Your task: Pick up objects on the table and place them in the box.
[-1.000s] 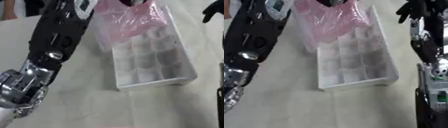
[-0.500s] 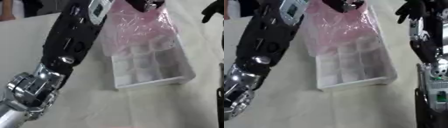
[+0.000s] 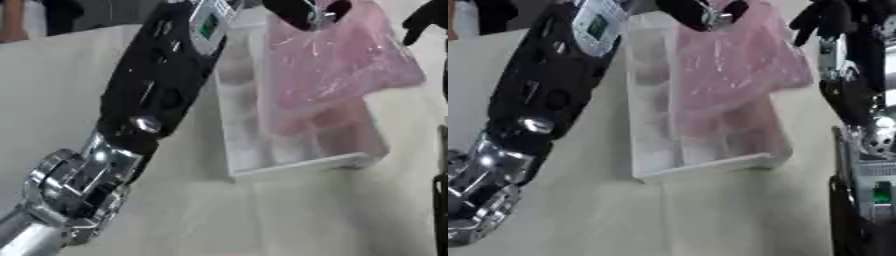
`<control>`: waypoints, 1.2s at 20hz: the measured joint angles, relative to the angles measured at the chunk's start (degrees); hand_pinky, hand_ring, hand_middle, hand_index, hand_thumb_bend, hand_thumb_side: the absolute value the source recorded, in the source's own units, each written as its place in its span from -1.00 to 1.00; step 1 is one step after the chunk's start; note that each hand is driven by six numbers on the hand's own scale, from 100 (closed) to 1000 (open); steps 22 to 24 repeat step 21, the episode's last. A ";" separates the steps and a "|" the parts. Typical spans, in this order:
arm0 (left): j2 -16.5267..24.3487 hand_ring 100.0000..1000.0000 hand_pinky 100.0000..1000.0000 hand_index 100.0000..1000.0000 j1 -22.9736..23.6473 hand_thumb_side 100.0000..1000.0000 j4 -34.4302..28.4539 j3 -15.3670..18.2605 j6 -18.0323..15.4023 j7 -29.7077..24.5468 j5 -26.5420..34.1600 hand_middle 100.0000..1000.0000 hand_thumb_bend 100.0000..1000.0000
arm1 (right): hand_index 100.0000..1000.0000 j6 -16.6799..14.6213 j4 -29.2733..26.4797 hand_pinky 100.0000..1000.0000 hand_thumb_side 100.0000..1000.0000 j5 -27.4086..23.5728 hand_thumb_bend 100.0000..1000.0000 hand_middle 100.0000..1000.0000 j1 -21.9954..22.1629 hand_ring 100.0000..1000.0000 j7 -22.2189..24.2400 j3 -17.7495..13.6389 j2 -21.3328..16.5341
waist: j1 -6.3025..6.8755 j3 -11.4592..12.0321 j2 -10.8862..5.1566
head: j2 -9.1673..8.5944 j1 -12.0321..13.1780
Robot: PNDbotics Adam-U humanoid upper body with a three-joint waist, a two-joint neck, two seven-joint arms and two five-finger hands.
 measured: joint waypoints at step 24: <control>10.67 0.47 0.14 0.68 6.36 -0.10 -7.58 0.66 -2.22 17.32 13.12 0.58 -1.00 | 0.28 -0.03 0.00 -0.48 -0.03 0.12 -1.00 0.22 -0.20 -0.16 -0.57 -0.41 0.00 | -0.34 1.11 0.24 | 0.00 -1.00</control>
